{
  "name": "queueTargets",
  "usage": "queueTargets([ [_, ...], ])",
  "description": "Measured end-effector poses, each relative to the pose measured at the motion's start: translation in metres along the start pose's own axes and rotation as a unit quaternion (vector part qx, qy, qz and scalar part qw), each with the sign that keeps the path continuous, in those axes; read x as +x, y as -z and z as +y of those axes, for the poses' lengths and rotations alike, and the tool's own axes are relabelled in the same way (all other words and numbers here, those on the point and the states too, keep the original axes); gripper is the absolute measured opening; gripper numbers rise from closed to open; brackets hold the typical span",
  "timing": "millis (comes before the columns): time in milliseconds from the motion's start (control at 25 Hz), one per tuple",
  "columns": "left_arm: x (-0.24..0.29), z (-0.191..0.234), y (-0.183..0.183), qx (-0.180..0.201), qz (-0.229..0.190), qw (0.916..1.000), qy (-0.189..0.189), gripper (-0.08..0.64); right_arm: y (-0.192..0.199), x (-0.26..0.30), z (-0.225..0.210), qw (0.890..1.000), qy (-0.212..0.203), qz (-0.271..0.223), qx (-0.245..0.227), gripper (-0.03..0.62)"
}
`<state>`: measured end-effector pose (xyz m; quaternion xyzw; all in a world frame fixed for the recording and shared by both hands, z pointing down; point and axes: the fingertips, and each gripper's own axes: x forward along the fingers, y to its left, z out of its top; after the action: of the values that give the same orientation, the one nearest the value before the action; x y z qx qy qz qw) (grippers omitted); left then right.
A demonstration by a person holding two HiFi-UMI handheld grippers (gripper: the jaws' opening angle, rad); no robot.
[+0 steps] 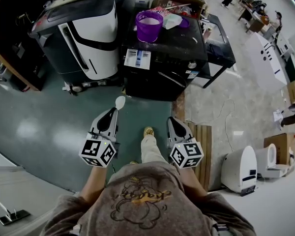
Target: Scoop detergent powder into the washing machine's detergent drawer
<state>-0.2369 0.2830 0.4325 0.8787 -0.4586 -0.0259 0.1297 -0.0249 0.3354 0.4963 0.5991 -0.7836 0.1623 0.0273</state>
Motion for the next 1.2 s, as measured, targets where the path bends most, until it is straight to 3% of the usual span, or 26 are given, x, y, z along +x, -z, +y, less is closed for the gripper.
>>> queueTargets([
  [480, 0.106, 0.023, -0.029, 0.003, 0.004, 1.0000, -0.003, 0.025, -0.046, 0.086, -0.053, 1.000, -0.015, -0.012, 0.016, 0.000],
  [1200, 0.238, 0.043, -0.058, -0.001, -0.005, 0.9987, -0.051, 0.025, -0.107, 0.201, -0.147, 0.998, -0.061, -0.001, 0.012, 0.000],
])
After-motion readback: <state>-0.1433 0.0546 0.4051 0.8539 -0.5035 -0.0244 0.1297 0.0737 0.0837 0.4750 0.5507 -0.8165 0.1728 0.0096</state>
